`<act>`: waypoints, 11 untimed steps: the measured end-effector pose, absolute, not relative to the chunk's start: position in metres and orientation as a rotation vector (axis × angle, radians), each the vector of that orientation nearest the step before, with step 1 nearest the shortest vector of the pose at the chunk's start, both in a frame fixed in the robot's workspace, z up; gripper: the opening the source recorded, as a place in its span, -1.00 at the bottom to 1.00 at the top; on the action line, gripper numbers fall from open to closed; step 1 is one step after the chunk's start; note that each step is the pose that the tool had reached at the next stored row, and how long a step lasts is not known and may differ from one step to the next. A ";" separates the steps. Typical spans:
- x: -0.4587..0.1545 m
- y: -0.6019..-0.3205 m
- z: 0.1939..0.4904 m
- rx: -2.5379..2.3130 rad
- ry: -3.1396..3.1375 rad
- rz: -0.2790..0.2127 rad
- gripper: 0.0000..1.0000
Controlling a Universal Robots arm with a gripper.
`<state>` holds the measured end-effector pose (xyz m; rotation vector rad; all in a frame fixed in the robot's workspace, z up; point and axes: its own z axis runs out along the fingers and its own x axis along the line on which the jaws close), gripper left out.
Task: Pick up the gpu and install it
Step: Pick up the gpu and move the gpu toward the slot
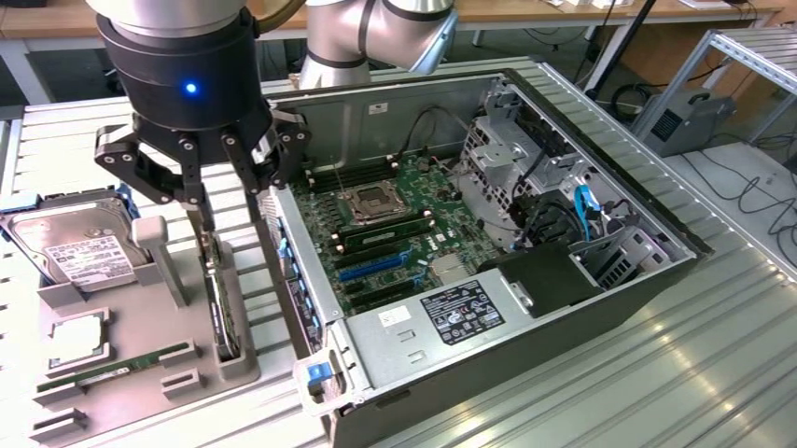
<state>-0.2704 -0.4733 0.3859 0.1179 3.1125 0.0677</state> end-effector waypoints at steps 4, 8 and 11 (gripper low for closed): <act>-0.271 -0.473 0.384 0.118 3.113 0.068 -0.15; -0.272 -0.473 0.383 0.118 3.113 0.068 -0.15; -0.272 -0.473 0.381 0.118 3.113 0.068 -0.15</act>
